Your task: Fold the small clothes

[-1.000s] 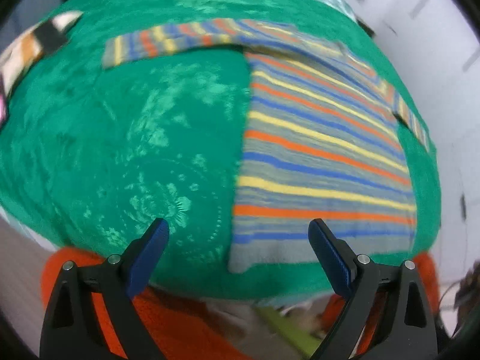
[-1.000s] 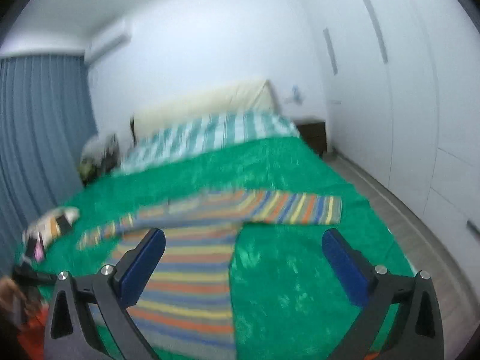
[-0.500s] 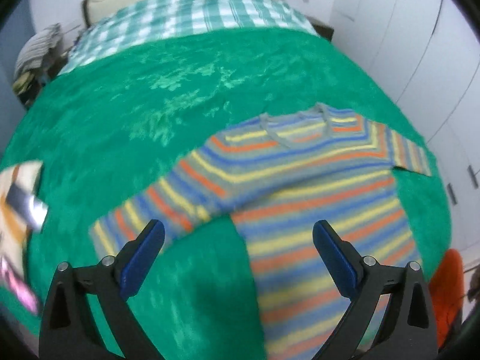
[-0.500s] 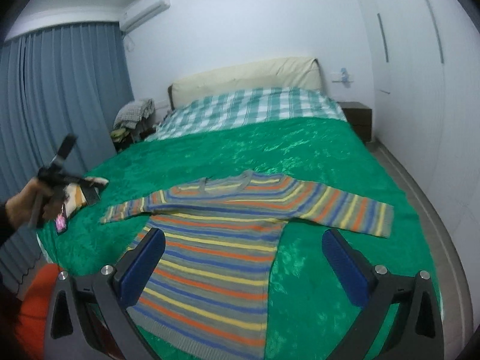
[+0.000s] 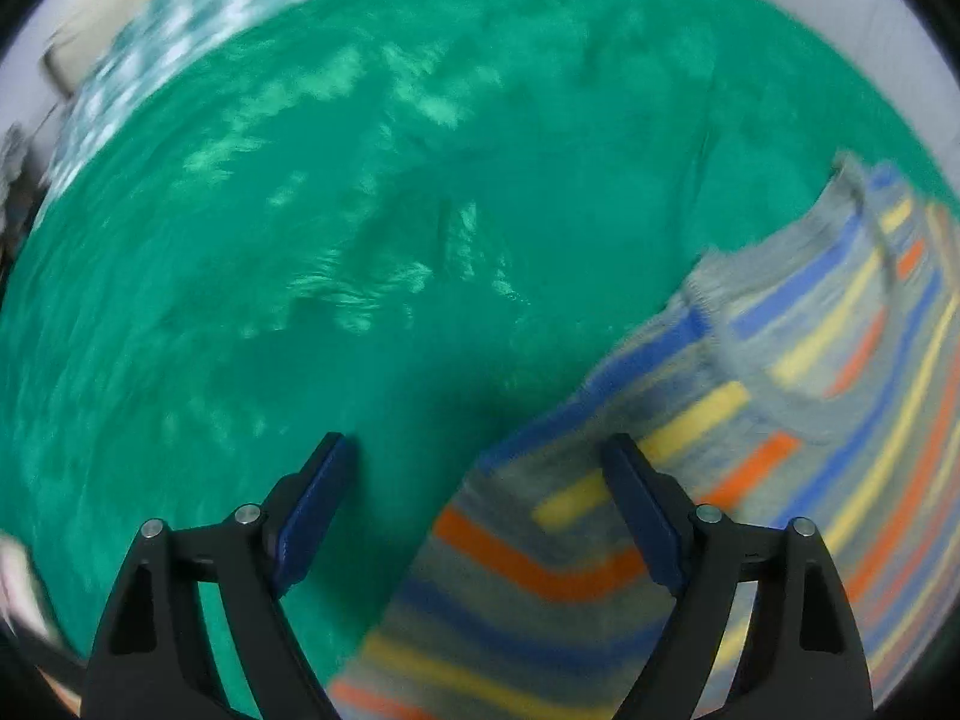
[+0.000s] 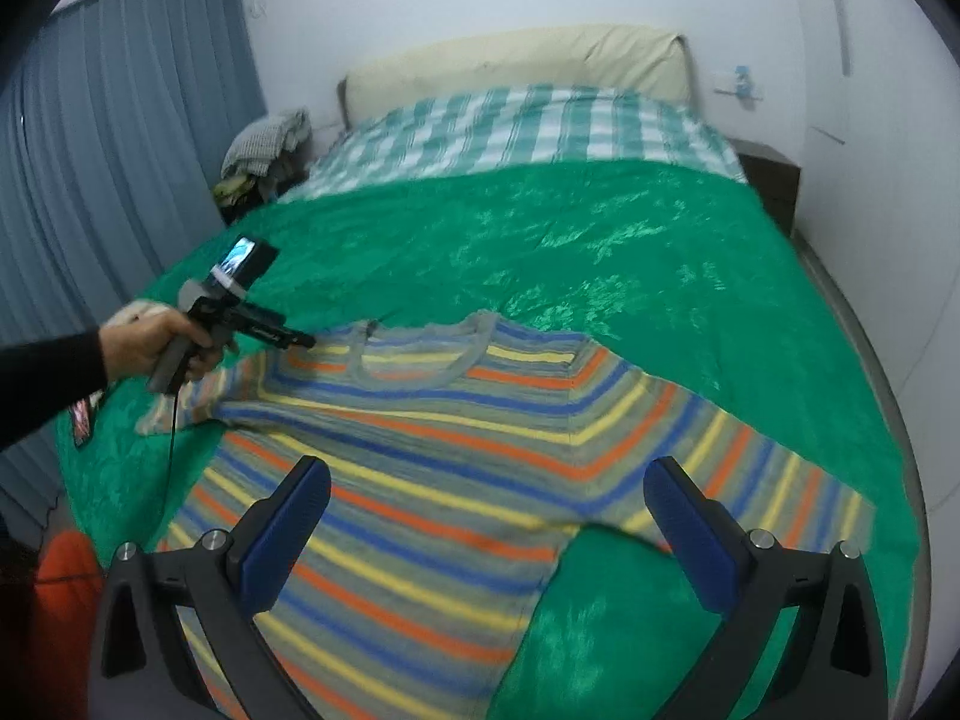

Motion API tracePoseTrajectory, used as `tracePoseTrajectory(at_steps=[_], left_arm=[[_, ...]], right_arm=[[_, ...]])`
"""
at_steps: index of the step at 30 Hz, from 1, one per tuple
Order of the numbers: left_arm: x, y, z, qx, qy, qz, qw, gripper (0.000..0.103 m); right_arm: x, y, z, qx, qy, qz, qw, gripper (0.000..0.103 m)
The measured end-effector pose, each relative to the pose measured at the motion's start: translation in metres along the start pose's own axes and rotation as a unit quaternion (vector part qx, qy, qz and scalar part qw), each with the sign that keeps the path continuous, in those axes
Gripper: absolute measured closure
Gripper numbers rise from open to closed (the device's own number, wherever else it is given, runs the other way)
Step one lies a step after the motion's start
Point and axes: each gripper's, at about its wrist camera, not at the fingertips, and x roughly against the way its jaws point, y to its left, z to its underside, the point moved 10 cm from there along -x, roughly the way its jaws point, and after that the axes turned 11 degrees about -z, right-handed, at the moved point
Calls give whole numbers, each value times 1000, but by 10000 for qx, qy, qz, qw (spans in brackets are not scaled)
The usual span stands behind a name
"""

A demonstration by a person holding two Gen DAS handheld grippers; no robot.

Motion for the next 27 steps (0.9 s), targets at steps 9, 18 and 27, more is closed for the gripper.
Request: tracePoseTrajectory(at_steps=[9, 18, 27], left_arm=[[40, -21, -7, -744, -688, -150, 9947, 100], [22, -24, -36, -524, -962, -1190, 9868, 100], [69, 19, -8, 1026, -1091, -1169, 9818, 27]], right_arm=[[-185, -102, -69, 421, 1791, -374, 9822, 9], [-238, -118, -69, 342, 2269, 635, 9712, 97], [-194, -122, -60, -256, 1389, 1058, 9843, 21]])
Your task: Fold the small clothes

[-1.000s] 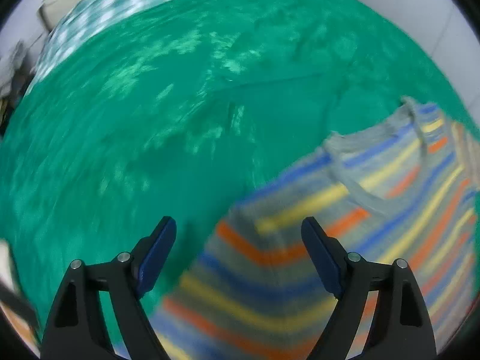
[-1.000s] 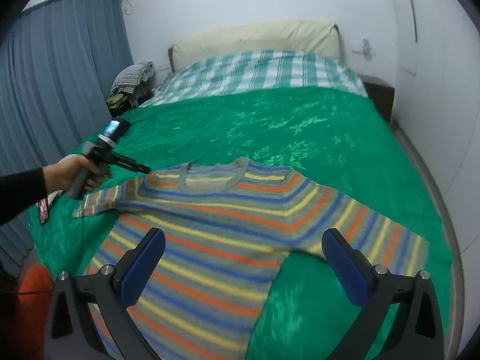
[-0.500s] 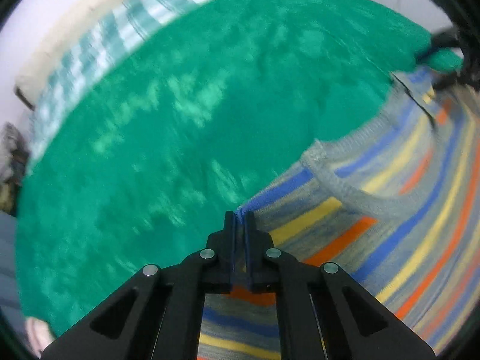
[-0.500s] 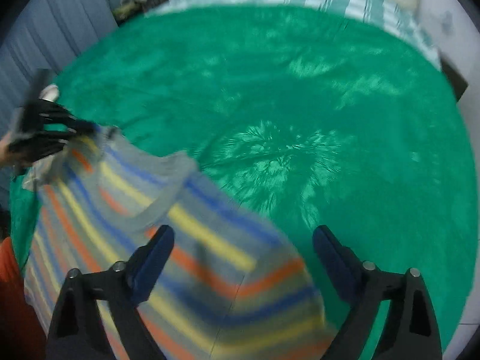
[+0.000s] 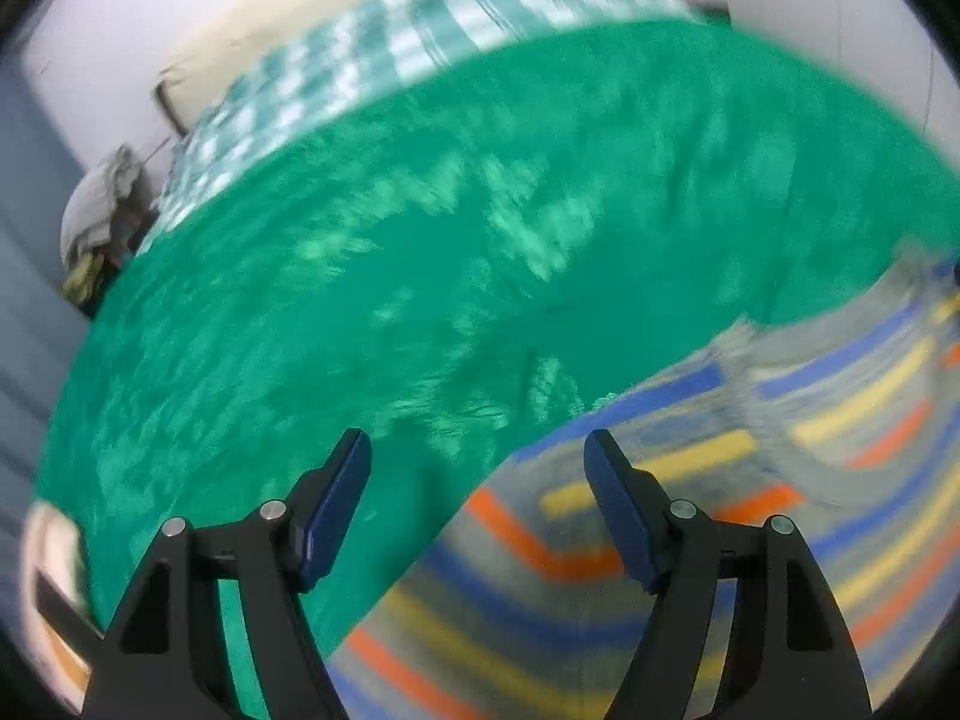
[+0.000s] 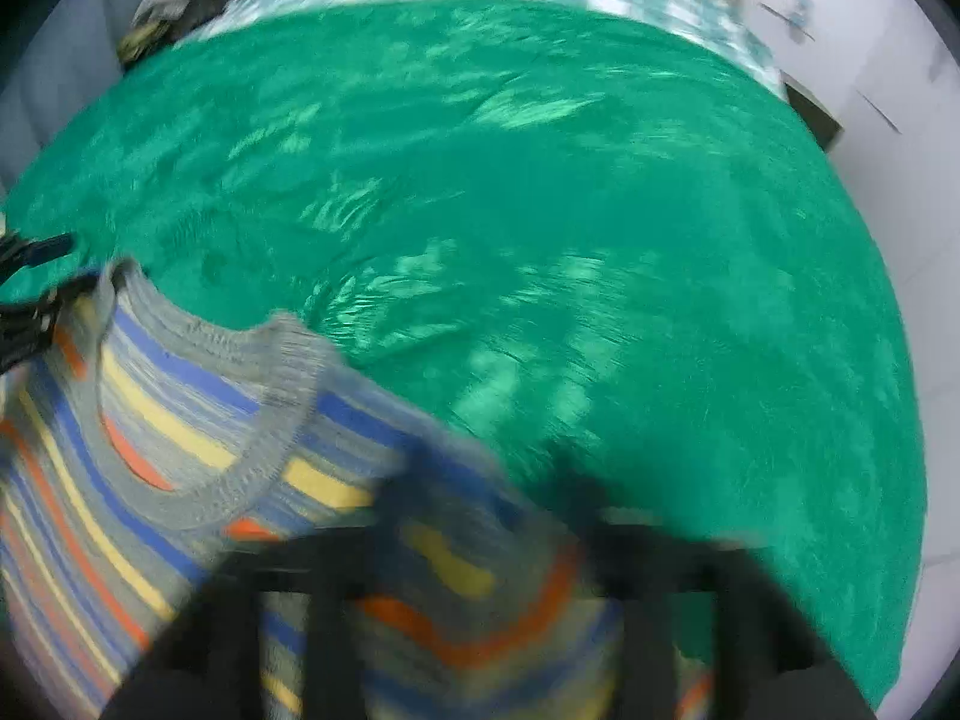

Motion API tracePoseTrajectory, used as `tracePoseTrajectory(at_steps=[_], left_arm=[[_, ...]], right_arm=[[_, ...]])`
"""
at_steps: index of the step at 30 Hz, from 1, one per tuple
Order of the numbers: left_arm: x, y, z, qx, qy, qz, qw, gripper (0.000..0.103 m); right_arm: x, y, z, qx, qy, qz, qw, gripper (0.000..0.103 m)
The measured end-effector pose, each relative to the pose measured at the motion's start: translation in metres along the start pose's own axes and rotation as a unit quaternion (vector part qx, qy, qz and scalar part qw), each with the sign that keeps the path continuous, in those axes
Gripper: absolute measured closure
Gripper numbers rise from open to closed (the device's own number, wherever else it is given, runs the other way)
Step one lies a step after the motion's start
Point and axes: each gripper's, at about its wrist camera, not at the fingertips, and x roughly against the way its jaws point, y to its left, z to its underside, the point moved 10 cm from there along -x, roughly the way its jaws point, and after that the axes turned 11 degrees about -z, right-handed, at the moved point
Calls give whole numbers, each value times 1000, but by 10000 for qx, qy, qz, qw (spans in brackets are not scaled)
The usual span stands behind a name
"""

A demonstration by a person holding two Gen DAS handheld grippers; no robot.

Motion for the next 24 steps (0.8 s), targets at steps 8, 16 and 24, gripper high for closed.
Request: tracePoseTrajectory(at_steps=[8, 16, 24], left_arm=[[142, 56, 72, 809, -386, 550, 9945, 7], [223, -8, 182, 733, 220, 1584, 9844, 5], [237, -117, 349, -274, 1610, 1625, 9731, 6]], right_arm=[[133, 14, 101, 135, -547, -37, 9984, 13], [191, 90, 268, -158, -238, -1012, 9945, 13], [165, 169, 399, -352, 969, -1260, 9867, 13]])
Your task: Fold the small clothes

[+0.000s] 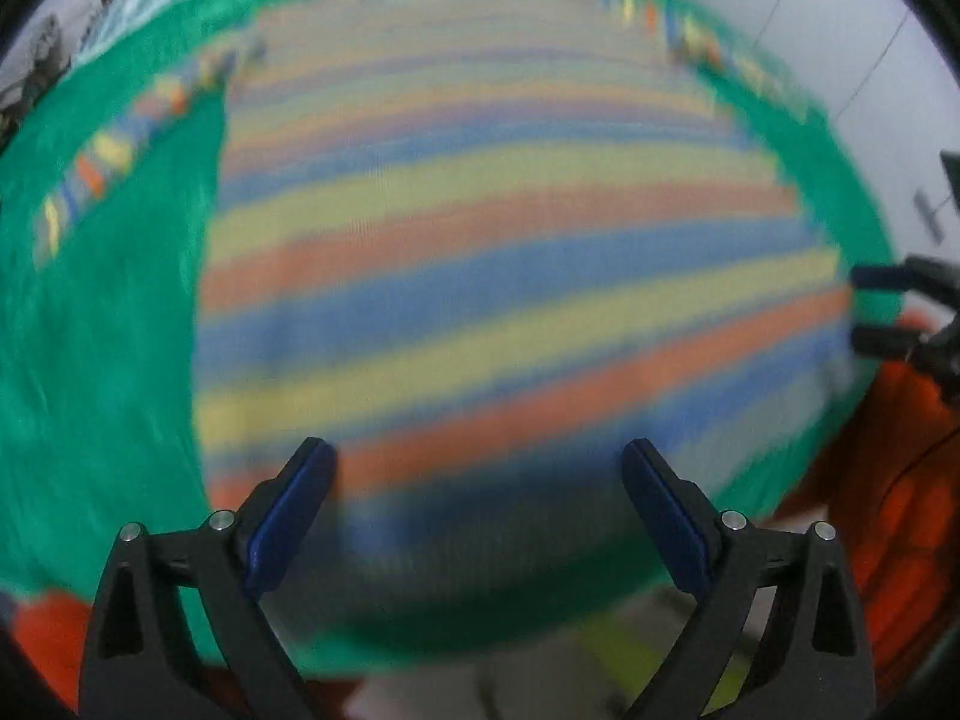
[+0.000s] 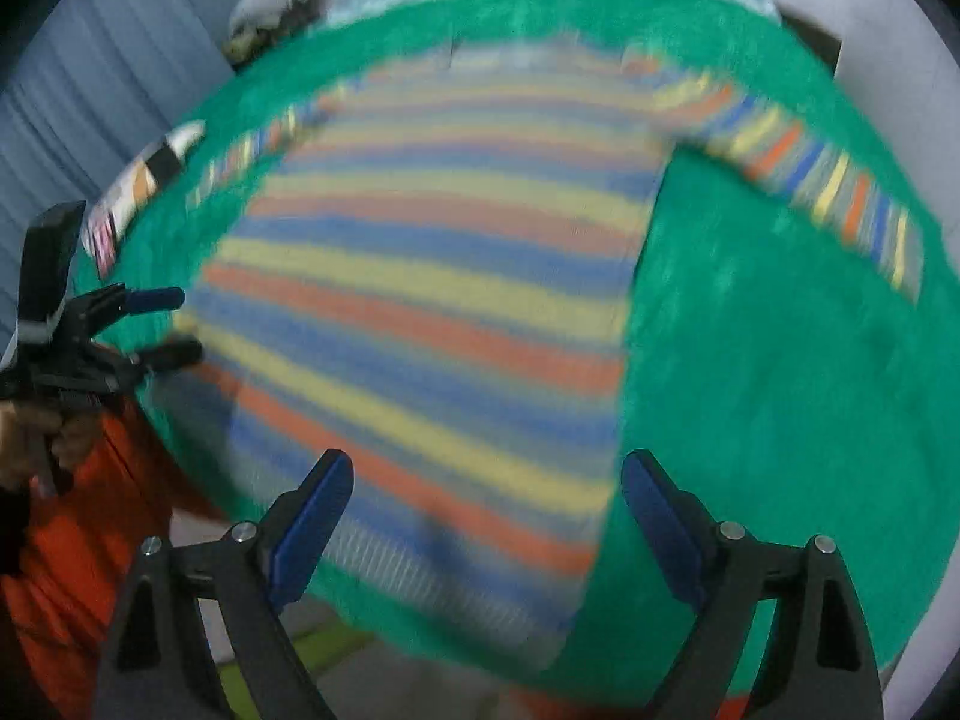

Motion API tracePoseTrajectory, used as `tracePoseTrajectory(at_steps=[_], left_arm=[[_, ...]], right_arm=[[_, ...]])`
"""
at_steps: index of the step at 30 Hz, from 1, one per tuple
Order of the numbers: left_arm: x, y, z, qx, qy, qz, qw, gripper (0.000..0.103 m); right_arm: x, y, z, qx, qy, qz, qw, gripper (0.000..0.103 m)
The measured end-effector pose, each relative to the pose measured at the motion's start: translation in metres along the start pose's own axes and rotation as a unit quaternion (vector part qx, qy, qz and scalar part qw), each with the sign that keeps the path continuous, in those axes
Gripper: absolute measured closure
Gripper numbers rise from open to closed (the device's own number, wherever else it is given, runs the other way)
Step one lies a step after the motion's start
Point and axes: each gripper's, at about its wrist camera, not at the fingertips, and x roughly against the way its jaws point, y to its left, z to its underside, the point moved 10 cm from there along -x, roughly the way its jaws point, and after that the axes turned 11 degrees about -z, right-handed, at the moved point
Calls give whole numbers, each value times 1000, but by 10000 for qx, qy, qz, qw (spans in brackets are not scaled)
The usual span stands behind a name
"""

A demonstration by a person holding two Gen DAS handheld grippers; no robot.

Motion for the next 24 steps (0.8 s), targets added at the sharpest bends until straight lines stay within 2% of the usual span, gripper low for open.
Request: tracePoseTrajectory(at_steps=[2, 4, 5, 7, 9, 12, 16, 18, 20, 21, 22, 23, 24], left_arm=[[1, 2, 22, -73, 87, -182, 9998, 6], [13, 11, 31, 100, 37, -119, 9999, 6], [27, 18, 28, 322, -154, -36, 9994, 6], [53, 34, 12, 711, -626, -17, 9955, 5], [77, 49, -9, 1091, -1090, -54, 9880, 5], [92, 62, -40, 1414, -1550, -84, 9777, 4], [82, 69, -64, 1551, -1747, -283, 9719, 4], [59, 66, -68, 1615, -1727, -345, 9710, 4], [29, 59, -61, 1530, -1557, -429, 9749, 4], [17, 57, -52, 1461, -1409, -461, 9781, 4], [-9, 50, -40, 1279, -1003, -494, 9855, 4], [-17, 48, -32, 1158, -907, -545, 9876, 2], [-16, 46, -31, 1073, -1077, -638, 9863, 0]], right_arm=[[-13, -14, 29, -435, 479, 84, 9979, 13], [-3, -26, 48, -858, 446, 171, 9952, 13], [7, -30, 51, -1010, 337, 194, 9941, 13], [31, -33, 45, -1129, -45, 301, 9931, 13], [54, -34, 33, -1081, -512, 556, 9913, 13], [75, -34, 5, -1002, -1240, 907, 9830, 13], [65, -16, -34, -632, -1747, 612, 9807, 13], [48, -7, -47, -392, -1799, 684, 9805, 13], [26, -6, -54, -183, -1731, 847, 9811, 13], [12, -9, -53, -133, -1571, 895, 9834, 13], [-8, -14, -48, -138, -1286, 926, 9873, 13], [-30, -22, -39, -190, -919, 952, 9910, 11], [-35, -23, -39, -120, -1059, 944, 9898, 5]])
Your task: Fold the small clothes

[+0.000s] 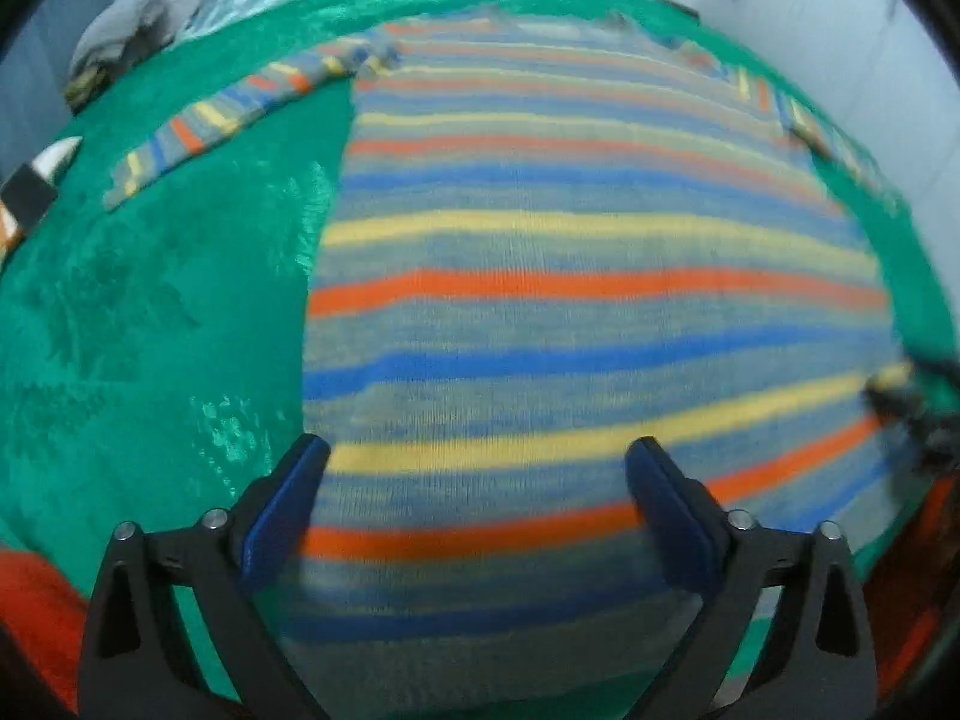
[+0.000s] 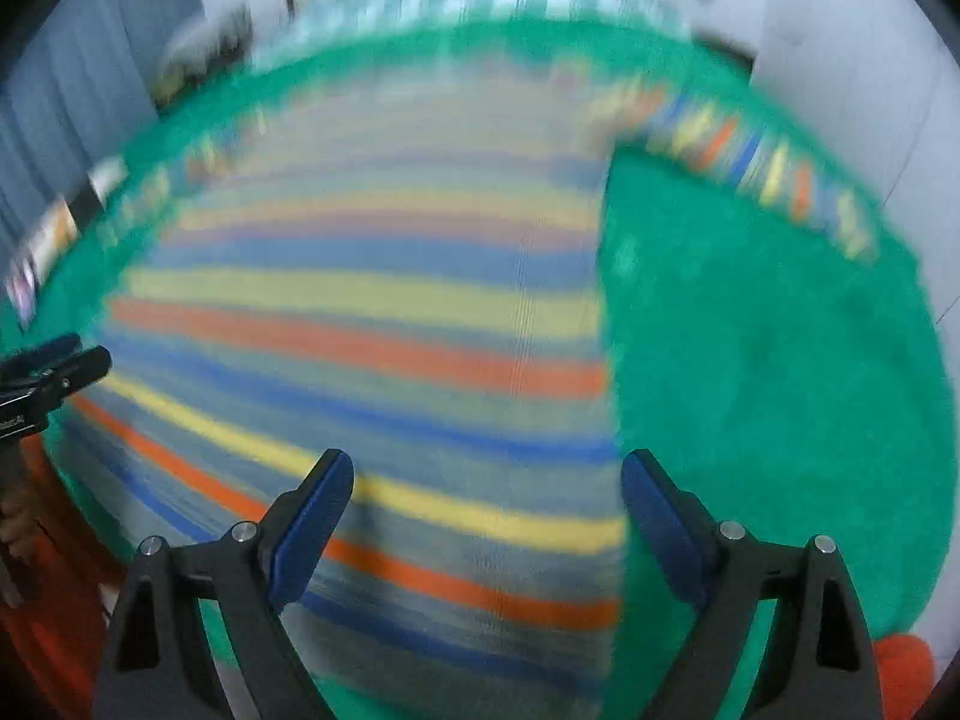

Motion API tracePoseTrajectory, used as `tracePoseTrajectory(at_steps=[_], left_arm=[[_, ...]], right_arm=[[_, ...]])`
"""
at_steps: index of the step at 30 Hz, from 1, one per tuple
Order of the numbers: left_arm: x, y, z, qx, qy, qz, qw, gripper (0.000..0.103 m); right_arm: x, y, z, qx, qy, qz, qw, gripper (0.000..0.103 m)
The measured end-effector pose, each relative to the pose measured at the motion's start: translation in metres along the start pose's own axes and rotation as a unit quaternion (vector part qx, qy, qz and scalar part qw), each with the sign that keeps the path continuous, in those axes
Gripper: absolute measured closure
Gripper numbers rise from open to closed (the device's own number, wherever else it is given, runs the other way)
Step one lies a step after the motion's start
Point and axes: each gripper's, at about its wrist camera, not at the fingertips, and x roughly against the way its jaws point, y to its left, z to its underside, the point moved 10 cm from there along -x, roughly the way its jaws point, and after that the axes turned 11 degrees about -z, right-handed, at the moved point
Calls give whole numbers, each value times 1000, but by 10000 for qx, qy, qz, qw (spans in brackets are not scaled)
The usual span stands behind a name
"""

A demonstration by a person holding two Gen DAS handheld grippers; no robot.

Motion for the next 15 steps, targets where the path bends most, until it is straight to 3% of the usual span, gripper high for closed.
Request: tracePoseTrajectory(at_steps=[3, 15], left_arm=[[2, 0, -2, -10, 15, -46, 10000, 0], [1, 0, -1, 72, 16, -19, 10000, 0]], right_arm=[[-2, 1, -1, 77, -265, -5, 9996, 0], [2, 2, 3, 145, -493, 31, 9987, 0]])
